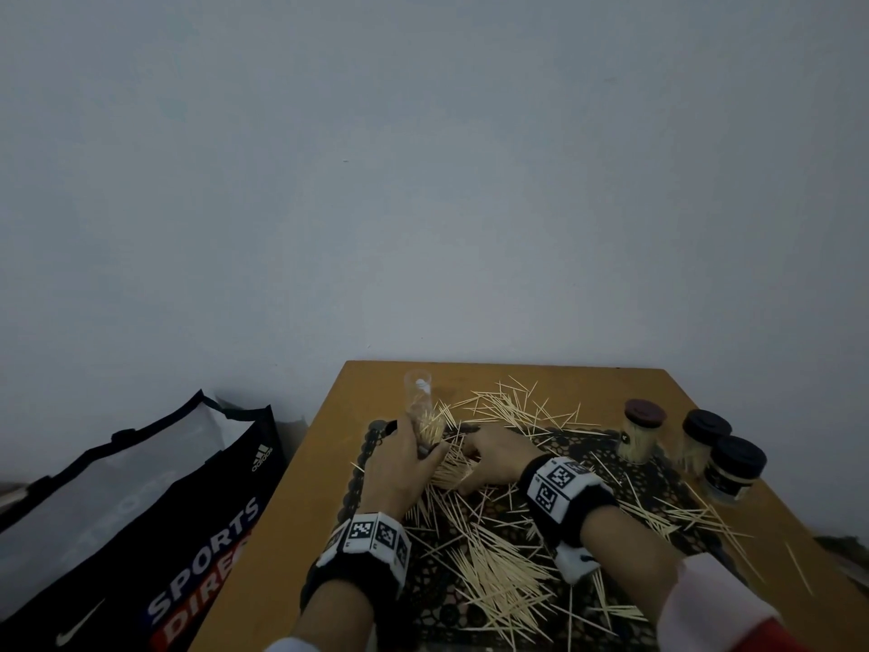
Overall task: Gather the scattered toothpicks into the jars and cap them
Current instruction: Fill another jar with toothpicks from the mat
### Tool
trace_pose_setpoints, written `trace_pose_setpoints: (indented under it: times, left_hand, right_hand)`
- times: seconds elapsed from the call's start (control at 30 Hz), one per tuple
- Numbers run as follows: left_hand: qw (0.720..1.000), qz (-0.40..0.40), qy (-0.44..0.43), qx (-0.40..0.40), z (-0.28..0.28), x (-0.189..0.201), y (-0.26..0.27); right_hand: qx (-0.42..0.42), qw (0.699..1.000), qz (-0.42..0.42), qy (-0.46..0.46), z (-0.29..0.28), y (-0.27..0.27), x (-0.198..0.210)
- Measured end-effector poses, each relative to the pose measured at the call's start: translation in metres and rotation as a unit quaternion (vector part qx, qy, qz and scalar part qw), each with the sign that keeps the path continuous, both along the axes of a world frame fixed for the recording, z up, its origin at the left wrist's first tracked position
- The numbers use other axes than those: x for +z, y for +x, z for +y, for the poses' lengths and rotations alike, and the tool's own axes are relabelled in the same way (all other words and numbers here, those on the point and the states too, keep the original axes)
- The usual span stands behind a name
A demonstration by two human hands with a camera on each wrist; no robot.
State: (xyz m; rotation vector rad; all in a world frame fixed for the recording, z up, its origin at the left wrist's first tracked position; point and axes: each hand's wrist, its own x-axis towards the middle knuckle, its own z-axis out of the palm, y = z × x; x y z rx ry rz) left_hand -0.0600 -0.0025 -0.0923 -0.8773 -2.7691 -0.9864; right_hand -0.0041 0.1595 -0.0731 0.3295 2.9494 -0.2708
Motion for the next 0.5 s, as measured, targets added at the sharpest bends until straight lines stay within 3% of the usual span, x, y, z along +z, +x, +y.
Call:
trace_pose_setpoints:
  times: [0.13,0.5]
  left_hand:
    - [1.0,-0.004,0.014,-0.009,0.0,0.0,0.0]
    - [0.999,-0.019,0.04,-0.017,0.0,-0.005,-0.003]
  right_hand:
    - [0.025,0.994,0.029,0.103,0.003,0.001,0.001]
    - [0.092,0.99,0.057,0.09,-0.009,-0.002,-0.004]
